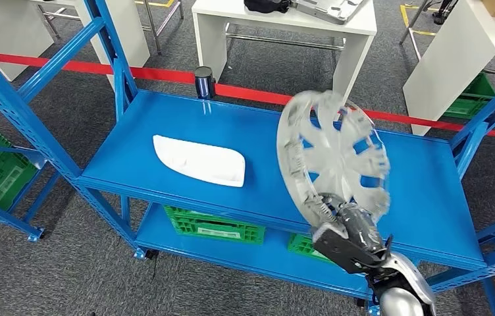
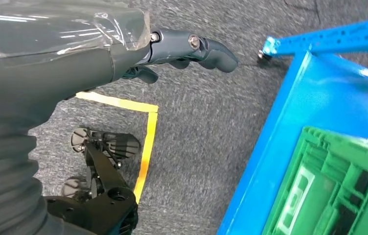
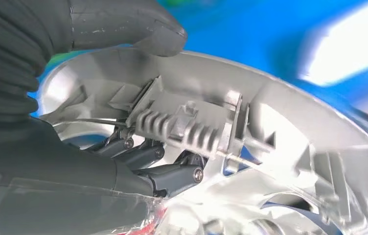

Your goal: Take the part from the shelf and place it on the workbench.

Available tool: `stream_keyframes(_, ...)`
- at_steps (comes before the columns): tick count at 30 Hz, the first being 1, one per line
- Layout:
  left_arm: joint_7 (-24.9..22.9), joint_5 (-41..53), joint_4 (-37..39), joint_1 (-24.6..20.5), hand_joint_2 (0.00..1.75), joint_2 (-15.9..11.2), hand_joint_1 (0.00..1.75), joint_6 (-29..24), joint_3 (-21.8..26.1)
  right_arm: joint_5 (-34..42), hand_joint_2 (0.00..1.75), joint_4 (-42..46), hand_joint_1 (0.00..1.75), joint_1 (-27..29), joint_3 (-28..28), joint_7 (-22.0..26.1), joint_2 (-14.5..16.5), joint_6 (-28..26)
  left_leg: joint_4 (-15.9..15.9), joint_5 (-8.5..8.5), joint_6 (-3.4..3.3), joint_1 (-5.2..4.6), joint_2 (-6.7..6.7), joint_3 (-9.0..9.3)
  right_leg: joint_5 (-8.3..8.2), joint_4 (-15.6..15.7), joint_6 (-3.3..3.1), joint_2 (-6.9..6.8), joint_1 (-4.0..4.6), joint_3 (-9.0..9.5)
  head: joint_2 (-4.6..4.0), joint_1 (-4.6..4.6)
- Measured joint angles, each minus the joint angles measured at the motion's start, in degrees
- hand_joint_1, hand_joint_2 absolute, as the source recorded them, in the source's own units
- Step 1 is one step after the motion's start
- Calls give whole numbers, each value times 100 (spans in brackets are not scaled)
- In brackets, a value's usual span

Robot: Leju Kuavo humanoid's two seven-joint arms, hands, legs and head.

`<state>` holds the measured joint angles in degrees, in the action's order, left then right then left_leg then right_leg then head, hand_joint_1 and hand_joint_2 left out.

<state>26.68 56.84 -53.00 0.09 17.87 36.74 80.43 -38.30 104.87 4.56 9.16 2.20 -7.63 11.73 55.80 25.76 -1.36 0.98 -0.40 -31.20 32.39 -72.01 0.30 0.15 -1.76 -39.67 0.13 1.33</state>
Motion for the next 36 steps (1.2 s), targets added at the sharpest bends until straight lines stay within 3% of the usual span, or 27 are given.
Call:
stream_keyframes(1, -24, -22, -53, 3, 175, 31, 0, 7, 40, 106, 175, 163, 173, 63, -5, 61, 21, -88, 2, 1, -5, -18, -7, -2, 50, -211, 8, 0, 3, -100, 0, 0)
stream_keyframes(2, -46, -49, -100, 6, 175, 58, 0, 6, 73, 187, 175, 314, 173, 123, -9, 109, 40, -166, 6, 3, -6, -30, -18, -1, 1, -173, 33, 0, 4, -83, 0, -1)
stream_keyframes(3, -63, -79, -143, 9, 175, 78, 0, 3, 98, 245, 175, 452, 173, 177, -16, 150, 56, -238, 12, 8, -3, -38, -30, 3, -131, 108, 64, -2, 7, 49, 0, -1)
stream_keyframes(5, -93, -149, -207, 10, 175, 111, 0, -9, 125, 330, 175, 710, 173, 256, -43, 233, 86, -368, 44, 31, 25, -61, -47, -5, -454, 979, 93, -14, 23, 465, 0, -2)
stream_keyframes(7, -133, -239, -255, 16, 175, 135, 0, -35, 131, 401, 175, 942, 173, 298, -60, 334, 125, -468, 79, 56, 69, -87, -47, -30, -614, 1458, 63, -22, 46, 685, 0, 5)
stream_keyframes(11, -212, -439, -334, 41, 175, 163, 0, -126, 119, 732, 175, 1232, 173, 350, -86, 533, 171, -568, 188, 155, 167, -60, -33, -86, -638, 1506, -51, -11, 46, 705, 0, 13)
stream_keyframes(13, -275, -584, -367, 76, 175, 169, 0, -174, 79, 1313, 175, 1299, 173, 372, -98, 753, 175, -542, 693, 445, 225, -36, -17, -322, -638, 1516, -99, -9, 30, 719, 0, 27)
stream_keyframes(15, -355, -765, -390, 128, 175, 176, 0, -220, -2, 2074, 175, 1338, 173, 390, -102, 1041, 173, -423, 1495, 778, 263, -24, 0, -707, -630, 1513, -120, -8, 50, 722, 0, 34)
stream_keyframes(16, -387, -854, -403, 160, 175, 178, 0, -236, -53, 2419, 175, 1356, 173, 394, -100, 1170, 171, -329, 1752, 834, 267, -23, 5, -841, -627, 1512, -124, -5, 63, 726, 0, 35)
stream_keyframes(17, -413, -938, -418, 192, 175, 180, 0, -246, -109, 2729, 175, 1372, 173, 395, -95, 1280, 165, -230, 1774, 769, 256, -25, 6, -866, -624, 1512, -127, -1, 77, 735, 0, 35)
stream_keyframes(18, -430, -1011, -435, 222, 175, 180, 0, -251, -162, 2998, 175, 1391, 173, 393, -90, 1367, 158, -133, 1555, 601, 233, -29, 6, -776, -620, 1512, -131, 4, 92, 748, 0, 35)
stream_keyframes(20, -448, -1137, -489, 276, 175, 177, 0, -252, -279, 3502, 175, 1444, 173, 383, -77, 1518, 135, 68, 726, 211, 138, -55, 8, -388, -613, 1513, -133, 9, 128, 770, 0, 31)
stream_keyframes(22, -454, -1236, -547, 322, 175, 176, 0, -254, -392, 3939, 175, 1506, 173, 351, -63, 1657, 99, 281, 203, 61, 56, -92, 21, -148, -611, 1512, -123, 7, 156, 763, 0, 29)
stream_keyframes(25, -455, -1339, -618, 411, 175, 184, 0, -240, -558, 4567, 175, 1609, 173, 290, -32, 1857, 15, 697, 91, 43, 4, -105, 39, -106, -612, 1511, -69, 2, 150, 739, 0, 31)
stream_keyframes(27, -440, -1337, -661, 465, 175, 191, 0, -212, -670, 4904, 175, 1701, 173, 220, 11, 1960, -77, 1061, -11, -21, -45, -77, 53, -39, -488, 1297, -55, 0, 145, 637, 0, 21)
stream_keyframes(30, -405, -1221, -690, 495, 175, 211, 0, -169, -787, 5204, 175, 1828, 173, 58, 128, 2038, -224, 1586, -53, -59, -80, -67, 64, -17, -39, 259, -60, -2, 110, 161, 0, 13)
stream_keyframes(32, -380, -1128, -691, 498, 175, 224, 0, -137, -814, 5308, 175, 1888, 173, -31, 214, 2034, -315, 1827, -38, -58, -72, -63, 58, -20, 67, -139, 14, -4, 68, -25, 0, 14)
stream_keyframes(33, -369, -1083, -691, 499, 175, 228, 0, -127, -818, 5345, 175, 1907, 173, -67, 247, 2028, -352, 1908, -17, -55, -61, -56, 51, -22, -27, 26, 79, -6, 41, 59, 0, 13)
stream_keyframes(34, -361, -1040, -691, 499, 175, 232, 0, -120, -820, 5380, 175, 1928, 173, -104, 273, 2023, -390, 1984, 19, -44, -39, -47, 43, -30, -191, 407, 153, -12, 8, 249, 0, 13)
stream_keyframes(36, -342, -975, -693, 499, 175, 236, 0, -114, -820, 5436, 175, 1979, 173, -177, 324, 2022, -460, 2117, 125, -7, 28, -47, 28, -73, -461, 1139, 206, -17, -23, 603, 0, 13)
